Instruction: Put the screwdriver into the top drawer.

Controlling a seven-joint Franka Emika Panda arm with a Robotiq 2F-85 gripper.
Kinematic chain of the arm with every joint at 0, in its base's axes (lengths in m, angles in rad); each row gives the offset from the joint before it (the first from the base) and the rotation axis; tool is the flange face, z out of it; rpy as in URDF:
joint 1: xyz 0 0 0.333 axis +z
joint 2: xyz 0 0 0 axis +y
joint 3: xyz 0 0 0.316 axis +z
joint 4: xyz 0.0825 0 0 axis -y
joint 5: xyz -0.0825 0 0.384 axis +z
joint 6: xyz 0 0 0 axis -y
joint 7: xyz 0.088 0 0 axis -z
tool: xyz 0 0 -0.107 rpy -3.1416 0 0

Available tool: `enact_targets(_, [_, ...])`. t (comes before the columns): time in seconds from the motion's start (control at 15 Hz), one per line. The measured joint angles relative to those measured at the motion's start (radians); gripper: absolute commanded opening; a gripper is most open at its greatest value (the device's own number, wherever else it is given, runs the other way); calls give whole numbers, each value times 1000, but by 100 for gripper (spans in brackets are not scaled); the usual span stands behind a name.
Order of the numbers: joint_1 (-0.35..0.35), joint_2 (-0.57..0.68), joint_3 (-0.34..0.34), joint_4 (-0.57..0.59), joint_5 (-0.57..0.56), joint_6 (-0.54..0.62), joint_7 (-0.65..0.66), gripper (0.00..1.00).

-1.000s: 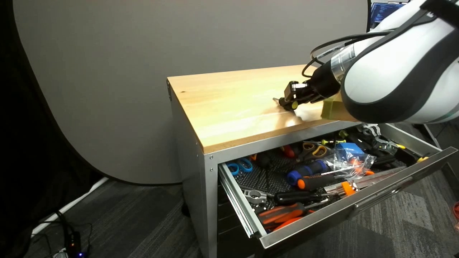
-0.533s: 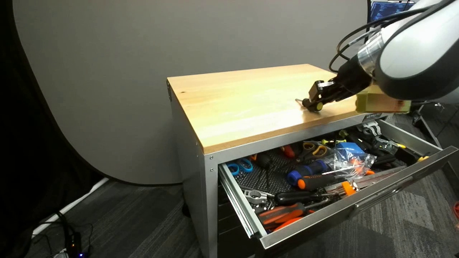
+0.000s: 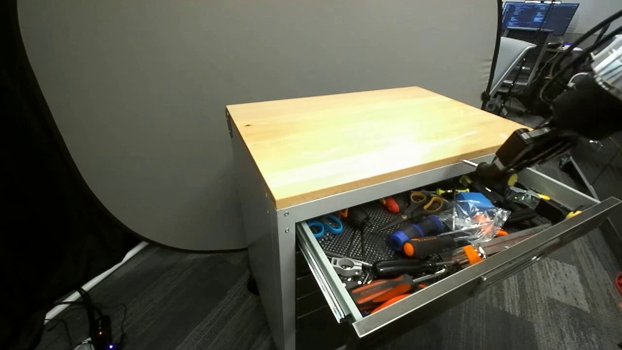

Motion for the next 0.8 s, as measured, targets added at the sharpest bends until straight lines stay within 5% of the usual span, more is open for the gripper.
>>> enact_targets(0.6, [83, -19, 0, -13, 197, -26, -160, 16])
enact_targets(0.67, [98, -12, 2, -13, 216, -25, -171, 59])
enact_targets(0.8, [123, 2, 4, -13, 244, -24, -190, 67])
